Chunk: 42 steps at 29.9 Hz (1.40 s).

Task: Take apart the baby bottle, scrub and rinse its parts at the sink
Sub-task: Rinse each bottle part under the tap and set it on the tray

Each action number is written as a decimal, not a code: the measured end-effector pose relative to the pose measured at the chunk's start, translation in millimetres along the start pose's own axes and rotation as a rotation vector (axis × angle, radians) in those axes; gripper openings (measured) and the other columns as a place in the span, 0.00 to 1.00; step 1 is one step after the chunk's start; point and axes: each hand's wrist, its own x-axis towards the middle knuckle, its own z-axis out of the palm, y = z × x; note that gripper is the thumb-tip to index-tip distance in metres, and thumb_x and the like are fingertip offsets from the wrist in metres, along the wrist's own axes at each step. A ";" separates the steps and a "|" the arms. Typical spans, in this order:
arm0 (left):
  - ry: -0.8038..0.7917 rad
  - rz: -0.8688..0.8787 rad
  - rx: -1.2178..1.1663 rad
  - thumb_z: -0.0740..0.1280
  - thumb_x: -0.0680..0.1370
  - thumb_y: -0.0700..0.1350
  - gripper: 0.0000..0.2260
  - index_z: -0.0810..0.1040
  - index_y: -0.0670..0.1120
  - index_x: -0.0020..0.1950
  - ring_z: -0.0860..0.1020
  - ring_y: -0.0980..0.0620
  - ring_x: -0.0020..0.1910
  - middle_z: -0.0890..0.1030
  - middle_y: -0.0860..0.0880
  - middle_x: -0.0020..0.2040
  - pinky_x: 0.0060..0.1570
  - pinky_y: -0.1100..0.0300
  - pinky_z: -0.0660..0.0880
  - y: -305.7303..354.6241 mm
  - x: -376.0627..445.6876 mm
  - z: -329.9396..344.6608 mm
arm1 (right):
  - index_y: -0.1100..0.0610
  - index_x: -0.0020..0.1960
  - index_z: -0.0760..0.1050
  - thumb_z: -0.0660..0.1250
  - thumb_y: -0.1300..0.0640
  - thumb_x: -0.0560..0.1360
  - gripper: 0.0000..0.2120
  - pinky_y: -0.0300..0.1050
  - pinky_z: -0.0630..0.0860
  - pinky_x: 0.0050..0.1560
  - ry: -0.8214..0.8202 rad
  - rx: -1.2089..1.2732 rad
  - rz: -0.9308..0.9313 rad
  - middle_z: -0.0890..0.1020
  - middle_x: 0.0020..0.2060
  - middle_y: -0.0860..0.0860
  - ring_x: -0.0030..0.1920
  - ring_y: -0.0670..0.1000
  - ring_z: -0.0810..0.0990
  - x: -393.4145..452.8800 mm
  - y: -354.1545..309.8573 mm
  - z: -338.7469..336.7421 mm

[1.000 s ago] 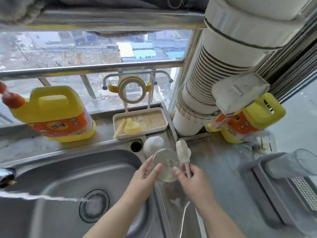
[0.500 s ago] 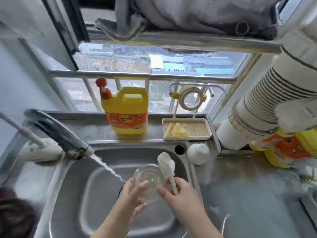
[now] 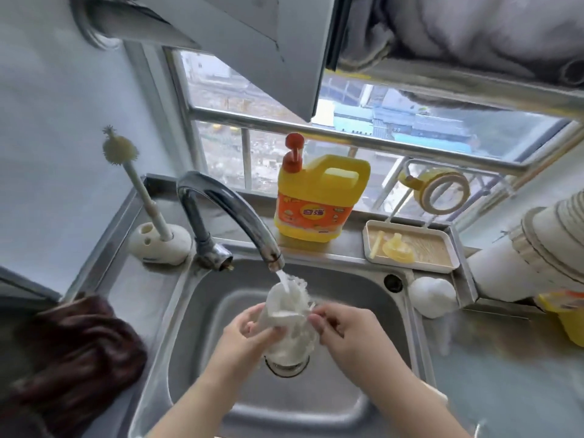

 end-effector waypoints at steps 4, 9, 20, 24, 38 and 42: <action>0.028 0.007 0.001 0.76 0.50 0.57 0.38 0.75 0.54 0.60 0.79 0.55 0.53 0.81 0.50 0.53 0.50 0.58 0.76 1.2 3.2 -10.5 | 0.49 0.45 0.82 0.66 0.49 0.75 0.07 0.48 0.76 0.42 0.055 -0.087 0.043 0.81 0.32 0.44 0.35 0.43 0.76 -1.5 11.1 -9.5; -0.001 0.026 -0.076 0.75 0.49 0.57 0.37 0.76 0.52 0.58 0.82 0.53 0.45 0.83 0.47 0.48 0.45 0.55 0.77 8.6 2.9 -9.7 | 0.51 0.44 0.82 0.66 0.50 0.76 0.08 0.40 0.69 0.33 0.068 0.037 -0.036 0.75 0.25 0.40 0.29 0.41 0.72 0.2 -2.2 4.0; 0.108 -0.047 -0.211 0.68 0.74 0.46 0.10 0.76 0.51 0.54 0.78 0.55 0.35 0.81 0.52 0.43 0.37 0.58 0.74 9.4 2.4 -0.2 | 0.49 0.48 0.82 0.65 0.49 0.76 0.08 0.42 0.75 0.46 0.113 -0.042 -0.036 0.83 0.40 0.43 0.42 0.42 0.78 -10.5 13.9 3.9; 0.131 -0.066 -0.207 0.73 0.70 0.47 0.21 0.72 0.47 0.60 0.80 0.54 0.35 0.80 0.47 0.46 0.32 0.61 0.75 10.8 1.1 2.4 | 0.49 0.48 0.82 0.64 0.46 0.75 0.11 0.42 0.74 0.44 0.016 -0.046 -0.084 0.80 0.36 0.41 0.41 0.44 0.77 -14.9 12.8 3.8; -0.019 -0.012 -0.058 0.74 0.58 0.51 0.27 0.77 0.51 0.57 0.83 0.57 0.39 0.85 0.50 0.42 0.41 0.57 0.75 11.1 -0.1 3.6 | 0.52 0.46 0.82 0.65 0.51 0.77 0.09 0.42 0.75 0.42 0.137 -0.040 -0.057 0.82 0.34 0.44 0.38 0.43 0.78 1.8 14.6 -11.0; 0.039 -0.015 -0.027 0.74 0.49 0.58 0.42 0.72 0.49 0.62 0.81 0.51 0.46 0.81 0.45 0.52 0.43 0.56 0.76 8.3 5.5 -1.3 | 0.51 0.44 0.82 0.66 0.52 0.76 0.07 0.30 0.67 0.33 0.043 0.006 -0.029 0.75 0.25 0.38 0.33 0.37 0.74 -5.2 11.9 -2.1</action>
